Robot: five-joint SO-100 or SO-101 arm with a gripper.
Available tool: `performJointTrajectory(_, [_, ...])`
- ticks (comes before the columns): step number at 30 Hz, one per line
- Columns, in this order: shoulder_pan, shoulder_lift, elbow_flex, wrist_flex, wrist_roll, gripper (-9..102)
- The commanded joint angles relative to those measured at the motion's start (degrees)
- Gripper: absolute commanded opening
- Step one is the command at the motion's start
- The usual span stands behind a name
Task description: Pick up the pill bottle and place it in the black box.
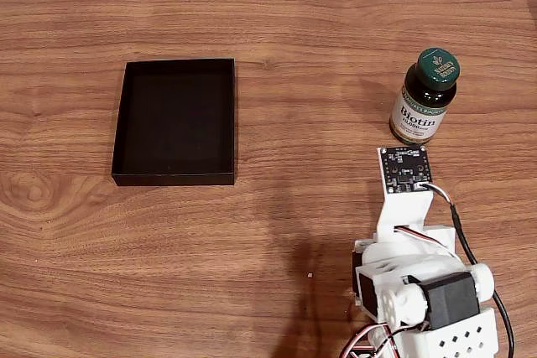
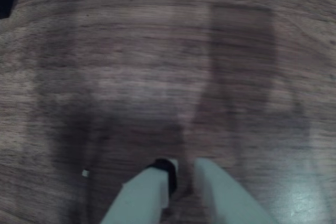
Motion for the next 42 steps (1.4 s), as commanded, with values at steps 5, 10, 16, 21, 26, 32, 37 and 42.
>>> performJointTrajectory(5, [2.46, 0.00, 0.00, 8.61, -2.81, 1])
performJointTrajectory(10, [2.46, 0.00, 0.00, 8.61, -2.81, 1])
performJointTrajectory(16, [2.46, 0.00, 0.00, 8.61, -2.81, 1])
performJointTrajectory(21, [2.46, 0.00, 0.00, 8.61, -2.81, 1])
performJointTrajectory(26, [2.55, 0.00, 0.00, 8.61, -2.81, 1])
performJointTrajectory(32, [2.55, 0.00, 0.00, 8.61, -2.81, 1])
performJointTrajectory(37, [2.55, 0.00, 0.00, 8.61, -2.81, 1])
performJointTrajectory(42, [2.55, 0.00, 0.00, 8.61, -1.58, 1])
